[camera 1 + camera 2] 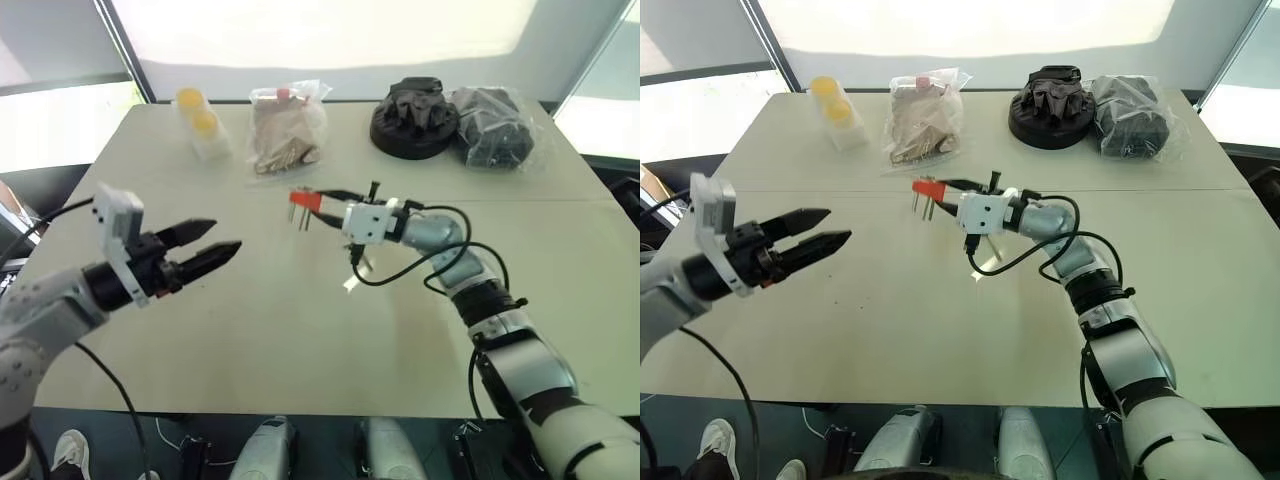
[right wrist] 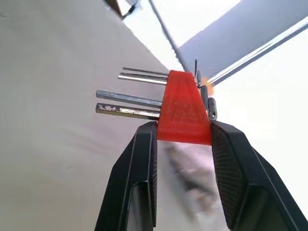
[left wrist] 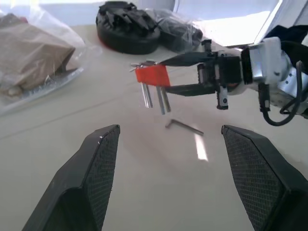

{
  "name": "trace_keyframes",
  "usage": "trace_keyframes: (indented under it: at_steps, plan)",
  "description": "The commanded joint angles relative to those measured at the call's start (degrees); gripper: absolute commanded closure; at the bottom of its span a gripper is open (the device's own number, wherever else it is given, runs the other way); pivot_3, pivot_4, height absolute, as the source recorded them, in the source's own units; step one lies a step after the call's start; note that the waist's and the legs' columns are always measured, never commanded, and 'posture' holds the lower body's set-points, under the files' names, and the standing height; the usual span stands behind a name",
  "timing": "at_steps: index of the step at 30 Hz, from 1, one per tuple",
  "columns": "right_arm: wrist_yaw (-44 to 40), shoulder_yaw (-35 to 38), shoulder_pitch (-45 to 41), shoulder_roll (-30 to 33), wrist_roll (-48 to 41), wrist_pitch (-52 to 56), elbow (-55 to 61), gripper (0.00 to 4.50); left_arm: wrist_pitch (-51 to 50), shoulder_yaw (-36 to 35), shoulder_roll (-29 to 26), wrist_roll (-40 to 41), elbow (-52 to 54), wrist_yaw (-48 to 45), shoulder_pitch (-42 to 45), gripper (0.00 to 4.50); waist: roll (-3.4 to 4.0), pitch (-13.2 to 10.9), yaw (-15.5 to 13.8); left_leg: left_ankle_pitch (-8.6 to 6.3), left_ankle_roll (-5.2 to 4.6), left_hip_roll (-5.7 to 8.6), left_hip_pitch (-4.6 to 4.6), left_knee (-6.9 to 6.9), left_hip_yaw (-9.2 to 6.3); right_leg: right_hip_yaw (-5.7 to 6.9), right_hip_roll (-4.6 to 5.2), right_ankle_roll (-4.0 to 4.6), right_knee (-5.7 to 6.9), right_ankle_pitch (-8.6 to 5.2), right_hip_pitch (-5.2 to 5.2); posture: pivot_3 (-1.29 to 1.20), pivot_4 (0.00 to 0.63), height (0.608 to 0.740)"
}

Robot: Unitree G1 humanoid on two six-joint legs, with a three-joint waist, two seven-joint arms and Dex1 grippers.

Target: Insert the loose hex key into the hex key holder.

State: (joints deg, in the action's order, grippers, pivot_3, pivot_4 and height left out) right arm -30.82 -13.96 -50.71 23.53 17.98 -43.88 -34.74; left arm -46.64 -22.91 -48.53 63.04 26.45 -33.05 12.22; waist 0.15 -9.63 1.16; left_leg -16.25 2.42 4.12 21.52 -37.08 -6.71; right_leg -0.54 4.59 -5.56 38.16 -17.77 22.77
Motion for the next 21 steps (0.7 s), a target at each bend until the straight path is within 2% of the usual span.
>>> trace_keyframes:
  at_steps: [1, 8, 13, 21]
  plan:
    - [11.17, 1.6, -2.93, 1.68, 7.71, -6.67, 2.49, 3.5, -0.32, 1.55, -1.01, 0.44, -3.2, -2.24, 6.31, 0.98, -0.06, -0.01, 0.0, 0.0, 0.0, 0.0, 0.01, 0.0, 0.01, -0.02, -0.04, 0.0, -0.01, 0.0, 0.02, 0.0, 0.15, 0.74]
    - [20.49, -0.72, -5.88, 4.1, 16.67, -15.81, 3.9, 3.5, -3.08, 4.62, -1.22, 1.35, -9.1, -6.41, 16.89, 0.98, -0.12, -0.04, 0.91, 0.0, 0.0, -0.02, 0.04, 0.04, 0.17, -0.21, -0.11, -0.01, 0.06, 0.0, 0.19, 0.0, 0.15, 0.74]
    - [21.16, -2.6, -7.33, 4.83, 17.83, -18.95, 3.78, 3.5, -5.48, 6.03, -0.87, 1.99, -10.91, -8.87, 21.01, 0.98, -0.15, -0.05, 1.69, 0.0, 0.0, -0.05, 0.01, 0.03, 0.21, -0.27, -0.13, -0.02, 0.11, 0.0, 0.19, 0.0, 0.15, 0.74]
    - [19.95, -4.14, -9.86, 5.18, 16.95, -21.26, 4.62, 3.5, -6.14, 8.44, 0.48, 1.03, -10.52, -11.18, 22.07, 0.98, -0.17, -0.06, 2.03, 0.01, 0.0, -0.07, 0.01, 0.01, 0.22, -0.3, -0.14, -0.02, 0.14, 0.0, 0.21, 0.0, 0.15, 0.74]
